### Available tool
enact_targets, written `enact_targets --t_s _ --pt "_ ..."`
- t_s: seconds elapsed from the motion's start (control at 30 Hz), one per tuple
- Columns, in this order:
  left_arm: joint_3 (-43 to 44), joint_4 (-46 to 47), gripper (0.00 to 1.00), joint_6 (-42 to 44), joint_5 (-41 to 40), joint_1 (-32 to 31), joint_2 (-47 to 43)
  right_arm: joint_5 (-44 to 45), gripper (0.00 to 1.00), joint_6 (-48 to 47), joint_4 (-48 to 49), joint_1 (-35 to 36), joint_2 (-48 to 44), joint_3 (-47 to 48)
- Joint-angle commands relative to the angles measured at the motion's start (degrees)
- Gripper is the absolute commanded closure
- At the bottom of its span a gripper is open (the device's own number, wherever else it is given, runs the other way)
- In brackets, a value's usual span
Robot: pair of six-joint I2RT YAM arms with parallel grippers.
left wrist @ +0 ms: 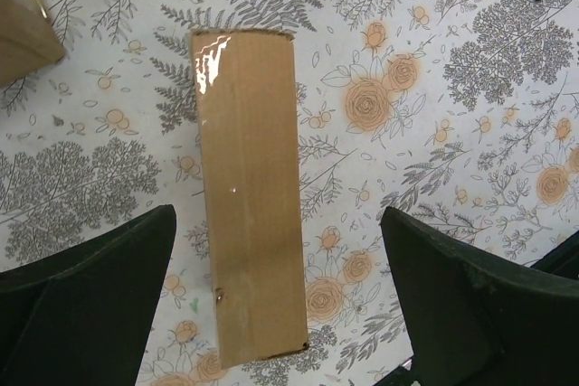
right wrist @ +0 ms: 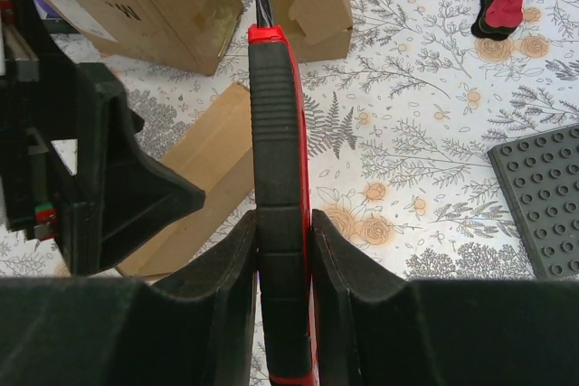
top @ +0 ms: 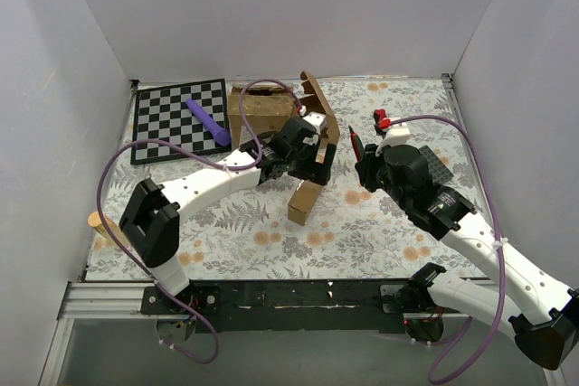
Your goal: Unpack the express box
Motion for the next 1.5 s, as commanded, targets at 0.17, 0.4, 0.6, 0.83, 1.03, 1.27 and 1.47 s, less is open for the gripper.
enact_targets --t_s 0.17,0.4,0.6,0.83,1.03,1.27,1.47 --pt "8.22 -5.87 0.02 4.02 6.25 2.65 8.14 -0.84 0.99 -0.99 2.60 -0.04 -2.58 1.29" --pt "8.40 -7.28 0.02 5.34 7.48 2.65 10.60 -1.80 0.99 -2.83 1.55 -0.03 -4.68 0.85" --pt "9.19 -8.94 0.10 6.57 9.15 2.65 12.09 -5.49 0.99 -7.49 -1.00 -0.03 -5.04 2.16" --pt "9.36 -10.71 0.35 5.44 6.71 2.65 13.94 -12.60 0.99 -13.02 -4.07 0.05 -4.60 5.59" --pt "9.10 -12.81 0.77 1.13 -1.72 2.57 13.06 -18.94 0.99 -17.51 -9.96 3.29 -2.67 11.12" --pt "7.35 -17.47 0.92 -6.86 -7.89 2.74 10.70 -14.73 0.99 -21.56 -19.80 11.12 2.08 18.42" --pt "2.96 -19.23 1.00 -12.49 -9.92 2.74 7.62 -10.25 0.99 -20.86 -21.57 11.92 2.35 20.80"
